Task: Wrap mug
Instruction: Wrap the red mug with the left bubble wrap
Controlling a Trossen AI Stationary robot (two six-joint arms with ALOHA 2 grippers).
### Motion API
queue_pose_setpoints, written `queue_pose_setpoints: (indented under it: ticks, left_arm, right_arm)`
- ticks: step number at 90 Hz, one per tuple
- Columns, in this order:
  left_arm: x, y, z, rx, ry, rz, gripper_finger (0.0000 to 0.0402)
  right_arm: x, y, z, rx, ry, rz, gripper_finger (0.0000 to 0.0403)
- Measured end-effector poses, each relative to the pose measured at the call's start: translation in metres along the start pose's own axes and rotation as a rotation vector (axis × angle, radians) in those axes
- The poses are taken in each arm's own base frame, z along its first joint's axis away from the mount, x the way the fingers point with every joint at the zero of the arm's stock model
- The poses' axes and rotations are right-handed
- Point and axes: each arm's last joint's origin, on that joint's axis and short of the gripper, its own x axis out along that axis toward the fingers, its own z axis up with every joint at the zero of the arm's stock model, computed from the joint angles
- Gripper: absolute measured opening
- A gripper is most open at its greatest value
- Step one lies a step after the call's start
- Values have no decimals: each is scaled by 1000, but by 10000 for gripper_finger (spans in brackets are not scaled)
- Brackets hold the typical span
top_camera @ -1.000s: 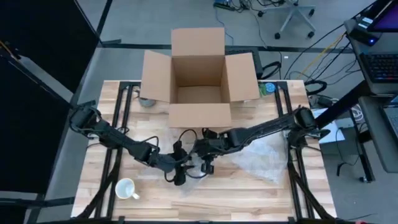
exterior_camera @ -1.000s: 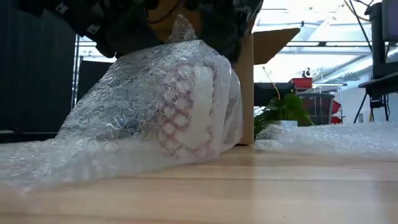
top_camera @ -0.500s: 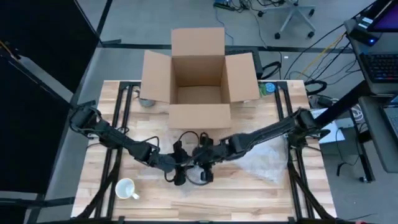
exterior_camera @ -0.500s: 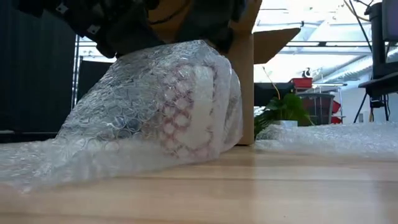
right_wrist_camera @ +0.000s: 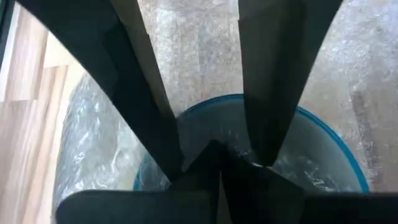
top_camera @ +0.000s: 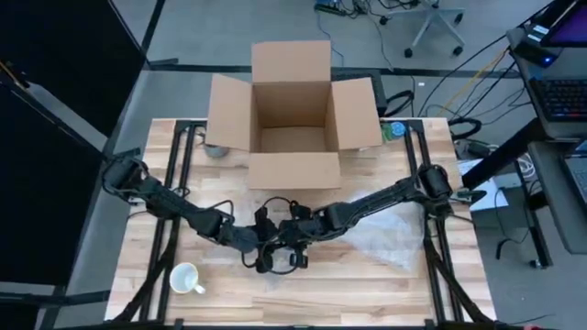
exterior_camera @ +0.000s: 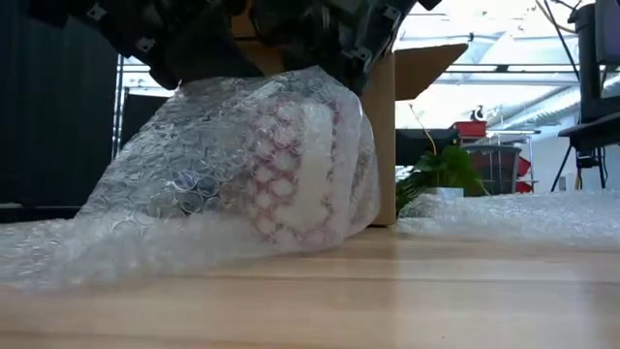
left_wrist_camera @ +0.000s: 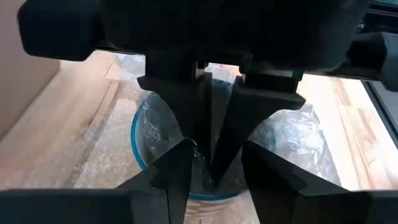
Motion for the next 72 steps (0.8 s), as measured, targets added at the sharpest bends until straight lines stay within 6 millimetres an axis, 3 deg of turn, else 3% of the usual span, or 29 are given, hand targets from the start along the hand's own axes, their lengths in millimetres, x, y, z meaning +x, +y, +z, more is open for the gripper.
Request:
queue_pose_setpoints:
  ticks: [11,46,72]
  left_arm:
    - [-2,2,7,13,-36,10,130]
    - [19,8,-9,19,26,57,130]
    - [20,8,-11,28,42,62,130]
  right_arm:
    - [-4,0,2,-2,-19,4,0]
    - [-8,1,3,-12,-24,11,0]
    - [-51,-1,11,-5,-57,20,0]
